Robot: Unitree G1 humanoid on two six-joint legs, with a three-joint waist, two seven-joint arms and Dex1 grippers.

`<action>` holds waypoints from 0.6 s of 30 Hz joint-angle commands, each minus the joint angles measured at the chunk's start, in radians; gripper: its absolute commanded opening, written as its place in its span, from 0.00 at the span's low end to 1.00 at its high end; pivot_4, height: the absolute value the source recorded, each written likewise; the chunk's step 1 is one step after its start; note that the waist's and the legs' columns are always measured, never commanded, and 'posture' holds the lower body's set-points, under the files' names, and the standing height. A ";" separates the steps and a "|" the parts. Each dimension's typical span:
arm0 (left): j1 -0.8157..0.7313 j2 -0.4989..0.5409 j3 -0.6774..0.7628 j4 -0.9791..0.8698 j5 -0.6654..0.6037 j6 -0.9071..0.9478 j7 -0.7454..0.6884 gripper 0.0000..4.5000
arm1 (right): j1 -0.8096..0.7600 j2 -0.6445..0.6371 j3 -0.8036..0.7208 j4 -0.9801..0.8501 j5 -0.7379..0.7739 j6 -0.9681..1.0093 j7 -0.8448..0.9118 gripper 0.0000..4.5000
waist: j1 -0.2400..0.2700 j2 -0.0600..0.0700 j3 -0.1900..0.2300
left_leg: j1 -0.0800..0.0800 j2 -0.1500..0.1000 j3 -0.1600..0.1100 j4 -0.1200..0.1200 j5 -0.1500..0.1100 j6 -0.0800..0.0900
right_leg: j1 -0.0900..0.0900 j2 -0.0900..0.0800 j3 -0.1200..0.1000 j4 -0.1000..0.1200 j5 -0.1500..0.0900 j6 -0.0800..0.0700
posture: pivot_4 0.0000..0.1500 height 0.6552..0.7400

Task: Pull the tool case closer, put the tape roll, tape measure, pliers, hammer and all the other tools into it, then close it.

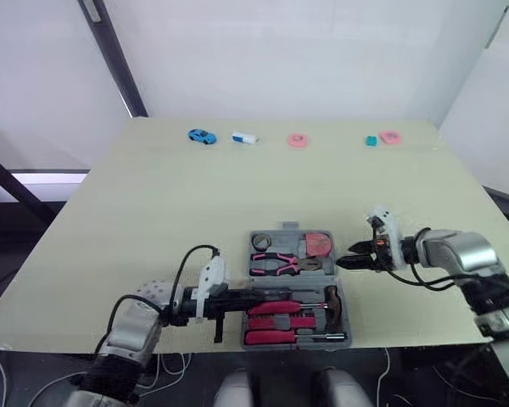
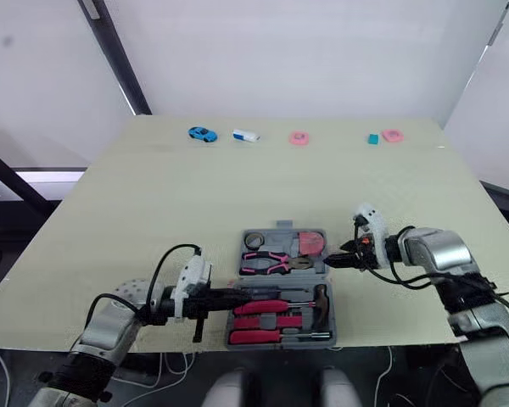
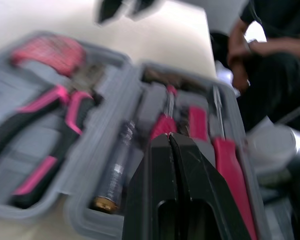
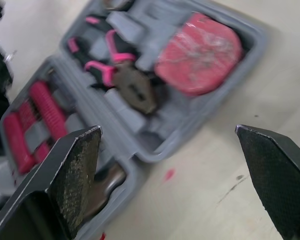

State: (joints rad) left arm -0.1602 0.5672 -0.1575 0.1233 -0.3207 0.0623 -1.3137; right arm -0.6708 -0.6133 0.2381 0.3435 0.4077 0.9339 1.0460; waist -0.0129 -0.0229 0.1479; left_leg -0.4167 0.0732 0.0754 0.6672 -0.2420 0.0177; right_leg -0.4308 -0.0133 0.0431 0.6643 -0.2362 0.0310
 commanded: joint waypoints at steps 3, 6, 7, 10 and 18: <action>-0.017 -0.013 -0.033 0.054 0.046 -0.082 -0.014 0.02 | -0.108 0.060 0.042 0.200 -0.070 -0.046 0.059 1.00 | 0.000 0.000 0.000 | 0.000 0.000 0.000 0.000 0.000 0.000 | 0.000 0.000 0.000 0.000 0.000 0.000 | 1.00 1.00; -0.015 -0.014 -0.050 0.095 0.075 -0.115 -0.012 0.02 | -0.142 0.099 0.055 0.279 -0.098 -0.071 0.084 1.00 | 0.000 0.000 0.000 | 0.000 0.000 0.000 0.000 0.000 0.000 | 0.000 0.000 0.000 0.000 0.000 0.000 | 1.00 1.00; -0.013 -0.015 -0.057 0.113 0.088 -0.128 -0.009 0.02 | -0.152 0.114 0.057 0.302 -0.105 -0.077 0.093 1.00 | -0.001 0.000 0.000 | 0.000 0.000 0.000 0.000 0.000 0.000 | 0.000 0.000 0.000 0.000 0.000 0.000 | 1.00 1.00; -0.010 -0.019 -0.070 0.151 0.116 -0.155 0.000 0.02 | -0.169 0.144 0.052 0.338 -0.116 -0.086 0.117 1.00 | -0.002 0.001 0.000 | 0.000 0.000 0.000 0.000 0.000 0.000 | 0.000 0.000 0.000 0.001 0.000 0.000 | 1.00 1.00; -0.002 -0.028 -0.086 0.192 0.144 -0.198 0.003 0.02 | -0.166 0.179 0.016 0.338 -0.112 -0.063 0.132 1.00 | -0.004 0.003 -0.002 | 0.001 0.000 0.001 0.000 0.000 0.000 | 0.000 0.000 0.000 0.003 0.000 0.000 | 1.00 1.00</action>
State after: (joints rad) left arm -0.1762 0.5398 -0.2158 0.2843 -0.2160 -0.1372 -1.3223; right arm -0.8328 -0.4475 0.2764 0.6984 0.2771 0.8615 1.1516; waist -0.0166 -0.0197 0.1460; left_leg -0.4152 0.0736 0.0759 0.6672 -0.2420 0.0178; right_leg -0.4310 -0.0133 0.0434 0.6670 -0.2360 0.0312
